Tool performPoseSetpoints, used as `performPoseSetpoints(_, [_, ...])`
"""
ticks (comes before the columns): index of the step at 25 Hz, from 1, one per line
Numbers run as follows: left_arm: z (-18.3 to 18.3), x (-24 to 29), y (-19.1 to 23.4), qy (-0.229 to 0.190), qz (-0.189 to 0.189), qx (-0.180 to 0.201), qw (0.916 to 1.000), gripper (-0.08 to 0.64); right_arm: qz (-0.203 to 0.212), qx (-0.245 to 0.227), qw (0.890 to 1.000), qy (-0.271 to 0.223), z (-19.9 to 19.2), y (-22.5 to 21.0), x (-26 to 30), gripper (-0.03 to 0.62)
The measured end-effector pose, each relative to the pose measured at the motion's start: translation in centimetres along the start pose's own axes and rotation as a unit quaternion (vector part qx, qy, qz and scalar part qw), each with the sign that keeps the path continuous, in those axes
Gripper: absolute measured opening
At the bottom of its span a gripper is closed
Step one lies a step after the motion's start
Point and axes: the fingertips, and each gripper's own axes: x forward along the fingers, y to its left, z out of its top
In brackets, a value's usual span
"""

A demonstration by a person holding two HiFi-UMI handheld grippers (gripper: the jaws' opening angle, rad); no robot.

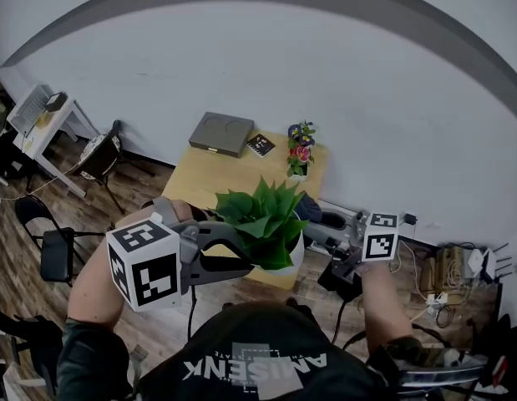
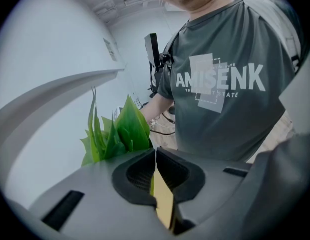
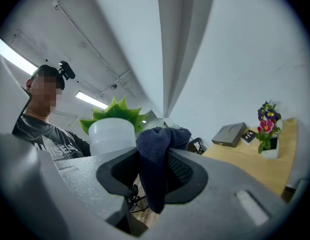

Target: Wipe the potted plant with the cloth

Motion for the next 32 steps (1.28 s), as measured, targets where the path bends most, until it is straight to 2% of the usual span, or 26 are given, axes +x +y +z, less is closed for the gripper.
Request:
performPoseSetpoints(4, [0.5, -0.1, -0.2, -0.011, -0.006, 0.008, 0.9999, 0.011, 0.043, -0.028, 0.998, -0.021, 4.0, 1.9, 2.3, 0.132])
performPoseSetpoints(8, [1.0, 0.0, 0.0, -0.017, -0.003, 0.007, 0.9998, 0.011, 0.083, -0.032, 0.996, -0.027, 6.2, 3.1, 4.3, 0.132])
performPoseSetpoints(19, [0.2, 0.1, 0.3, -0.007, 0.022, -0.030, 0.9993, 0.011, 0.136, 0.009, 0.991, 0.002, 4.6, 2.1, 4.2, 0.132])
performPoseSetpoints(24, [-1.8, -0.6, 0.5, -0.007, 0.026, -0.053, 0.9982, 0.011, 0.119, 0.005, 0.993, 0.005, 4.3, 1.8, 4.6, 0.132])
performPoseSetpoints(32, [-4.1, -0.3, 1.6, -0.012, 0.031, -0.087, 0.9956, 0.012, 0.063, -0.025, 0.998, -0.008, 4.4, 1.9, 2.8, 0.132])
